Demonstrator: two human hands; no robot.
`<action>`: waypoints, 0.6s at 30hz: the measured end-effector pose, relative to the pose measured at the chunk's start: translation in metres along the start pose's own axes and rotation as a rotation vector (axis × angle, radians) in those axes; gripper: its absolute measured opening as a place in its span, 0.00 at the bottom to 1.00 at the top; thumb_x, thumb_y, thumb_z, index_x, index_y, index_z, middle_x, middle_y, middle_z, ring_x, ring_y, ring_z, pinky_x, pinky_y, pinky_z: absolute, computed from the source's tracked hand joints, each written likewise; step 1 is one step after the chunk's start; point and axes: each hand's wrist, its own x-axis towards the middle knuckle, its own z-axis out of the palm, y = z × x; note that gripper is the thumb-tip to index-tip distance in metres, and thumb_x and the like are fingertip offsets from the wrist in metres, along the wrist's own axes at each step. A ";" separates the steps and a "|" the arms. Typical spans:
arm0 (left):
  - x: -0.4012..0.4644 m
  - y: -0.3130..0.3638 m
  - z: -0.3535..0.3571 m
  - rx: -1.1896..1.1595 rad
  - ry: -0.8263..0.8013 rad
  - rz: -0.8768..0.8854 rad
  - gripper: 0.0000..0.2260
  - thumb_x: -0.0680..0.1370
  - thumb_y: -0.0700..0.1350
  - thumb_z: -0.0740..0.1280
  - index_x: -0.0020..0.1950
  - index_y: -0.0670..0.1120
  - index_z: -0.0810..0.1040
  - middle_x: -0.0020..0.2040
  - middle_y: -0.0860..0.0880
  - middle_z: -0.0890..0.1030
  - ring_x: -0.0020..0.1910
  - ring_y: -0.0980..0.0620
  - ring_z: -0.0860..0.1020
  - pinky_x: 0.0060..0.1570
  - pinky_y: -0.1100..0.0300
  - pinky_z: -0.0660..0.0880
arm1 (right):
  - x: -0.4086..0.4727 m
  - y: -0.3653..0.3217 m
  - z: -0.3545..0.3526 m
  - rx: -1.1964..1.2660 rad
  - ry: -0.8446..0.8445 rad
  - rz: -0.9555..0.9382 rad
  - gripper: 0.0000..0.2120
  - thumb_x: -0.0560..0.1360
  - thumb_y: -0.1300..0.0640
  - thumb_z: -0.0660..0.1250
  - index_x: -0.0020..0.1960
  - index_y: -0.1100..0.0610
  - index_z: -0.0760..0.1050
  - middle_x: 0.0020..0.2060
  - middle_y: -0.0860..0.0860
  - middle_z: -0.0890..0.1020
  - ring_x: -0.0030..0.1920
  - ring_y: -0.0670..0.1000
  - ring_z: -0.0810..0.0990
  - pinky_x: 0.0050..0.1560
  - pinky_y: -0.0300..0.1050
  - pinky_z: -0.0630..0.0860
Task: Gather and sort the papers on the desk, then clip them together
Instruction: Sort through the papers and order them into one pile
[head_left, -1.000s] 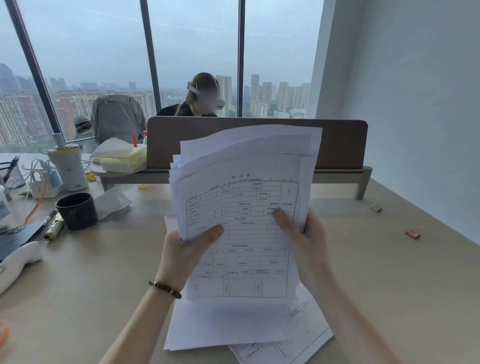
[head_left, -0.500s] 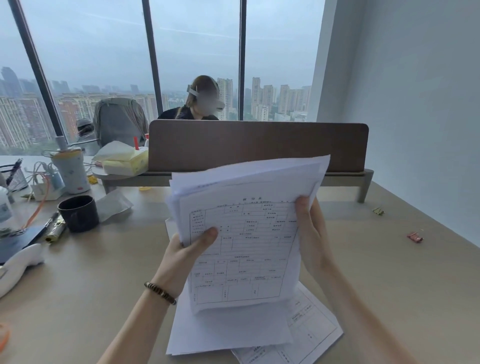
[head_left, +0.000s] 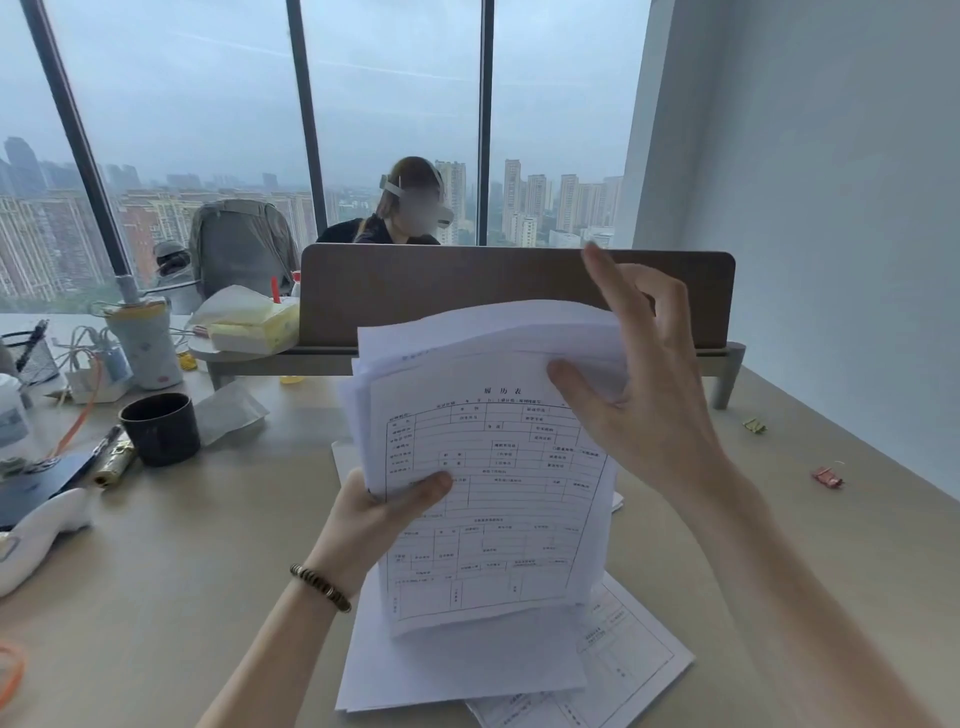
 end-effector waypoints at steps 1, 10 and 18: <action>-0.001 0.001 -0.001 -0.017 -0.021 -0.004 0.11 0.70 0.43 0.78 0.51 0.51 0.87 0.53 0.47 0.87 0.54 0.46 0.84 0.53 0.51 0.82 | 0.004 -0.001 -0.002 -0.063 -0.027 -0.015 0.34 0.74 0.54 0.74 0.76 0.40 0.64 0.71 0.52 0.64 0.62 0.37 0.66 0.60 0.27 0.64; -0.003 -0.003 -0.008 -0.130 -0.102 -0.039 0.28 0.60 0.59 0.81 0.56 0.48 0.85 0.57 0.43 0.85 0.56 0.42 0.83 0.52 0.49 0.81 | 0.002 0.015 -0.003 -0.120 -0.135 -0.069 0.17 0.77 0.45 0.69 0.64 0.46 0.81 0.64 0.50 0.73 0.48 0.43 0.75 0.48 0.51 0.80; -0.002 -0.004 -0.005 -0.143 -0.091 -0.034 0.26 0.61 0.56 0.81 0.56 0.48 0.85 0.56 0.43 0.85 0.55 0.41 0.84 0.52 0.48 0.81 | -0.007 0.020 -0.004 0.232 -0.112 0.207 0.26 0.73 0.43 0.72 0.69 0.35 0.71 0.68 0.43 0.71 0.61 0.38 0.76 0.60 0.39 0.74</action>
